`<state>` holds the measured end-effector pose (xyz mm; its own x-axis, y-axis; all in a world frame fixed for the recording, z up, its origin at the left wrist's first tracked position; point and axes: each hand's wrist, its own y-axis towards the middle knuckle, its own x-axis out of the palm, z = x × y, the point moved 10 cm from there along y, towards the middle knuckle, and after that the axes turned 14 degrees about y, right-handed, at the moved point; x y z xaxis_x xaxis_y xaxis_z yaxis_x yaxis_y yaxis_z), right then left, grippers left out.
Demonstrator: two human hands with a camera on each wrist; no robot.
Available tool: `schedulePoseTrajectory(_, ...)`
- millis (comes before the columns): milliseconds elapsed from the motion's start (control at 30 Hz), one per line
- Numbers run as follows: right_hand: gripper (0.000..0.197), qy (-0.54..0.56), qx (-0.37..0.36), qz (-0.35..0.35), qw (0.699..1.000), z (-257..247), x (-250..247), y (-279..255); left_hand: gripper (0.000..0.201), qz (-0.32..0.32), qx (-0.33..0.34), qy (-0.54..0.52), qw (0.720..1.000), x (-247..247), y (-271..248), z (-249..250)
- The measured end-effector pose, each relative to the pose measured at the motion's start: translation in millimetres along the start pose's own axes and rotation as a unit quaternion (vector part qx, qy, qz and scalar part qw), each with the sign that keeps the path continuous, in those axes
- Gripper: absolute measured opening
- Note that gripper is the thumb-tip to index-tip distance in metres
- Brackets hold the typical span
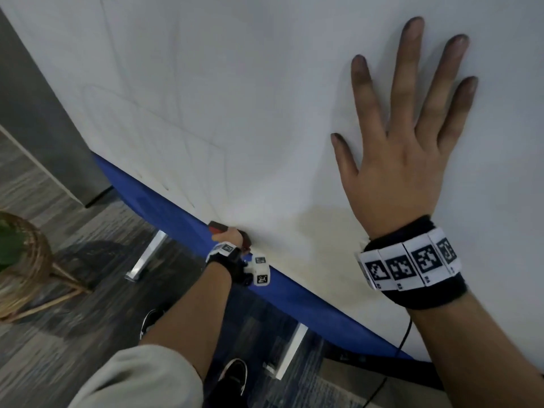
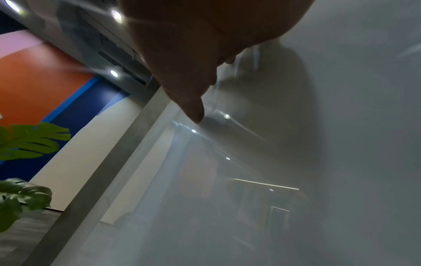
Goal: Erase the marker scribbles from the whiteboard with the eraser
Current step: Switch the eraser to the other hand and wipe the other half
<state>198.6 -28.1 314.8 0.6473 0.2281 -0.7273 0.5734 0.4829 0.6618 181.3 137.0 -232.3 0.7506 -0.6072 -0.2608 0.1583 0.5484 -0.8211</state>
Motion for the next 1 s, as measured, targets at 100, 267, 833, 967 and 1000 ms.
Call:
schedulePoseTrajectory(100,0.075,-0.002,0.006,-0.008,1.000,-1,3,0,0.060,0.043,0.049,-0.054,0.996,-30,-33,51)
schedulePoseTrajectory(267,0.074,0.017,0.034,0.015,0.999,-7,6,-2,0.047,0.038,0.267,-0.087,0.959,-59,-107,111)
schedulePoseTrajectory(833,0.063,0.081,-0.092,0.026,0.992,-56,-3,53,0.041,0.060,0.539,-0.092,0.835,-99,-280,212)
schedulePoseTrajectory(967,0.078,0.052,-0.088,-0.009,0.995,-65,9,55,0.048,0.095,0.492,-0.076,0.862,-91,-230,192)
schedulePoseTrajectory(1000,0.083,0.043,-0.088,-0.020,0.995,-65,13,53,0.052,0.091,0.446,-0.070,0.888,-89,-206,177)
